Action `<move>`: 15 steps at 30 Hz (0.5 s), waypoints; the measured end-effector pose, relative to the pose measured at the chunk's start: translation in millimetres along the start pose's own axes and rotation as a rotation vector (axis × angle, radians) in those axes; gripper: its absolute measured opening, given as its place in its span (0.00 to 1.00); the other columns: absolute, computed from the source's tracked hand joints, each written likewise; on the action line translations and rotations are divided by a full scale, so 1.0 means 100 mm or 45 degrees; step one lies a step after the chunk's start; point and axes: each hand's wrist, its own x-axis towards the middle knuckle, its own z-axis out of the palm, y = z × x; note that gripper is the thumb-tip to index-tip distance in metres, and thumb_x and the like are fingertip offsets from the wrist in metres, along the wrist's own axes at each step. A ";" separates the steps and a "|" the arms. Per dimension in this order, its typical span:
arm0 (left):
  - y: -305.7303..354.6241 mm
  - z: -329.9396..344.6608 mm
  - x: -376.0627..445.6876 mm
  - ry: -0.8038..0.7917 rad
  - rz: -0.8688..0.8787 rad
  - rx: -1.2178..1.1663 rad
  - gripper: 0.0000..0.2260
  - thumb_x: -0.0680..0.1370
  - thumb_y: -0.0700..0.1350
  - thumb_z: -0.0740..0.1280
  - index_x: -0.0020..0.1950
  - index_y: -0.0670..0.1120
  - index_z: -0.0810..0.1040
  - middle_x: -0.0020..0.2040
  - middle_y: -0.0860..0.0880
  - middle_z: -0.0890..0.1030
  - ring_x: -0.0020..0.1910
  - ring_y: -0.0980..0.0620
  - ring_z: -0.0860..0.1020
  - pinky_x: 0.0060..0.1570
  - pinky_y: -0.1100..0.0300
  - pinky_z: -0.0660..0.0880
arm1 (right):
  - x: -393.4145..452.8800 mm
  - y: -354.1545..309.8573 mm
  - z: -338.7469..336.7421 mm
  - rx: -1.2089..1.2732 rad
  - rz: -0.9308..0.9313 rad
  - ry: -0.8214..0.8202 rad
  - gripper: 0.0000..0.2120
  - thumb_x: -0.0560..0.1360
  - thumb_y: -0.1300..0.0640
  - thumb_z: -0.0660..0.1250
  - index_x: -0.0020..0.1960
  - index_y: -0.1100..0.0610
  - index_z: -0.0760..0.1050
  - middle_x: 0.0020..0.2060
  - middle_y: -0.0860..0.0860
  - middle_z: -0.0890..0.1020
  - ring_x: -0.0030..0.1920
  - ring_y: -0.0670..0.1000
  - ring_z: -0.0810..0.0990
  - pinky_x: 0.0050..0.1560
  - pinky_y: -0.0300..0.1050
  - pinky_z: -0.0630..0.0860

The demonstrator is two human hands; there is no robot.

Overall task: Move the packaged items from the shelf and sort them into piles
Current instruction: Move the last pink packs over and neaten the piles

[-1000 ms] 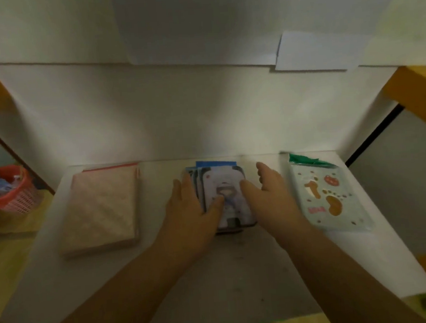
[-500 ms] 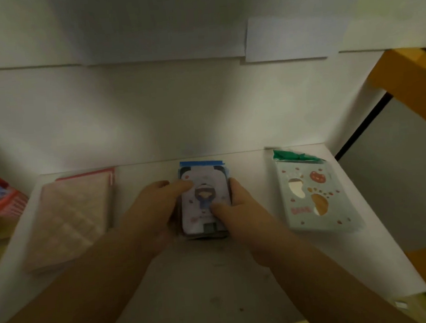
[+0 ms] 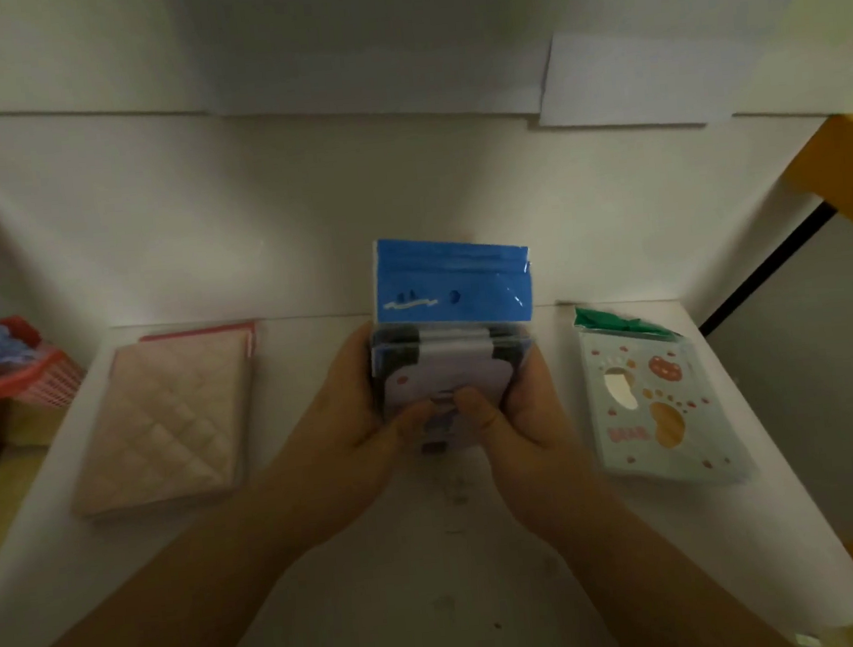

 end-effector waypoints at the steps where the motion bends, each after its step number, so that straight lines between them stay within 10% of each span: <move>1: -0.05 -0.01 -0.02 0.001 0.033 0.061 0.21 0.78 0.41 0.67 0.67 0.53 0.63 0.62 0.60 0.76 0.63 0.66 0.73 0.56 0.74 0.70 | -0.01 0.03 0.00 -0.038 -0.021 -0.029 0.20 0.79 0.63 0.62 0.70 0.57 0.63 0.60 0.47 0.79 0.62 0.48 0.78 0.57 0.40 0.77; 8: -0.34 0.07 -0.10 0.041 0.081 0.140 0.29 0.74 0.50 0.67 0.70 0.44 0.60 0.64 0.58 0.68 0.64 0.68 0.70 0.60 0.74 0.66 | -0.08 0.13 -0.02 -0.293 -0.027 -0.093 0.25 0.79 0.65 0.63 0.68 0.45 0.61 0.62 0.45 0.75 0.64 0.41 0.75 0.61 0.34 0.73; 15: -0.46 0.03 -0.09 0.145 -0.103 0.378 0.27 0.69 0.58 0.71 0.63 0.64 0.62 0.58 0.62 0.68 0.59 0.65 0.72 0.55 0.70 0.72 | 0.01 0.06 0.00 -0.430 0.153 0.070 0.20 0.76 0.62 0.70 0.61 0.44 0.71 0.54 0.41 0.81 0.54 0.35 0.80 0.51 0.31 0.77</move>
